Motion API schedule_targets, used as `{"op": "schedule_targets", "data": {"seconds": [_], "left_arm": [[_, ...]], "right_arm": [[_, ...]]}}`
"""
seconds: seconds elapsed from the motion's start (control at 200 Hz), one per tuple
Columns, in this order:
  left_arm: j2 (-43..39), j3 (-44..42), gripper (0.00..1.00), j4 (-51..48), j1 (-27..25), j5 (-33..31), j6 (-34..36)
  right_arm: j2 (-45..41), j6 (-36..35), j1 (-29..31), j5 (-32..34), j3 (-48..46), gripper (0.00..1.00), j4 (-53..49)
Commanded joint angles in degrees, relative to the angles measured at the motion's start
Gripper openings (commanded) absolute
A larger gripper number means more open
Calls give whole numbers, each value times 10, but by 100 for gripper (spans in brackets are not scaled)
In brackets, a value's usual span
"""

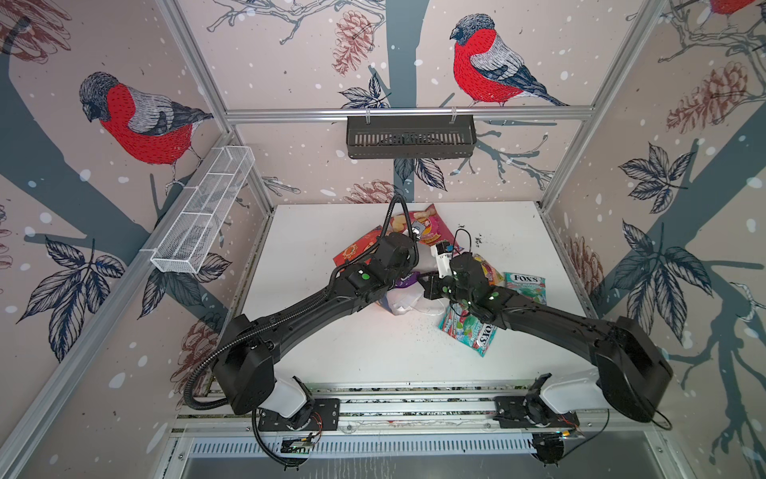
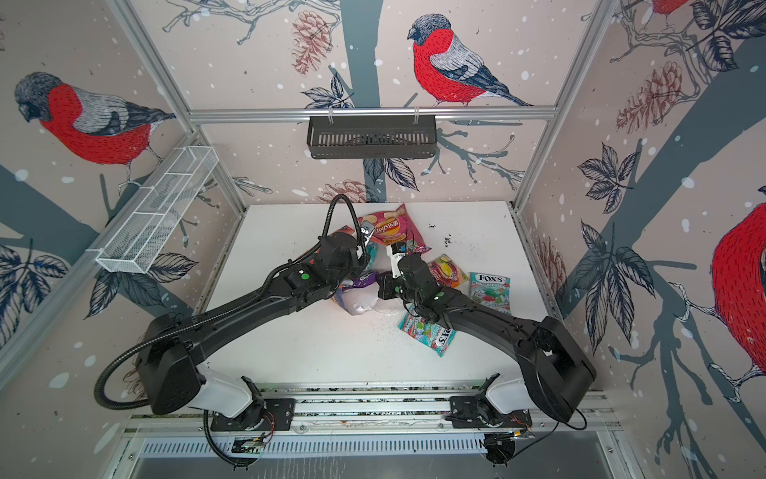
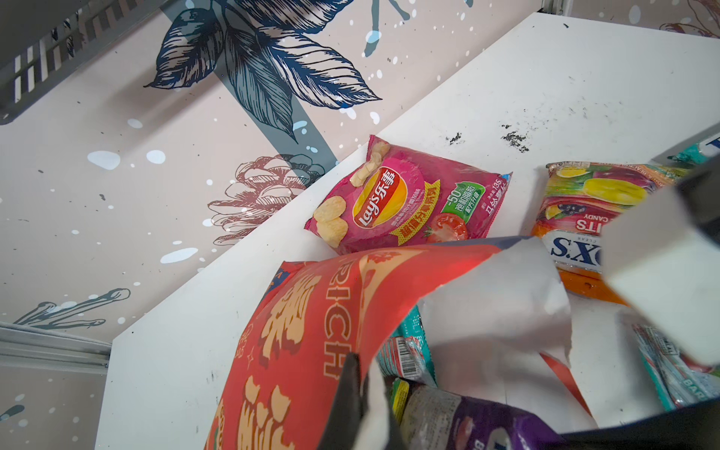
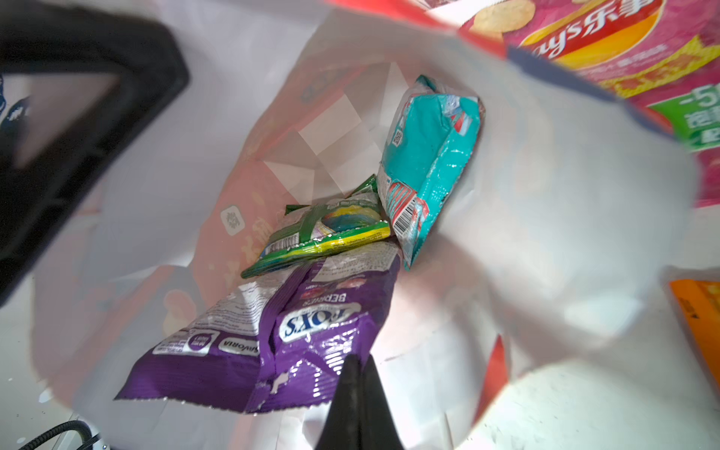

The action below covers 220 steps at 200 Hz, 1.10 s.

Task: Take the snacks out of the paper bag
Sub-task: 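Pull the purple packet out of the bag with the right gripper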

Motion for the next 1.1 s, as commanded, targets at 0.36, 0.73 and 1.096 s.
{"op": "schedule_targets", "data": {"seconds": [0.36, 0.73, 1.096], "left_arm": [[-9, 8, 0, 9, 11, -38, -3], [-7, 14, 0, 7, 14, -35, -3], [-15, 9, 0, 7, 14, -29, 4]], "right_arm": [[-150, -118, -1, -10, -48, 0, 69], [-264, -180, -4, -58, -66, 0, 98], [-387, -227, -15, 89, -49, 0, 5]]}}
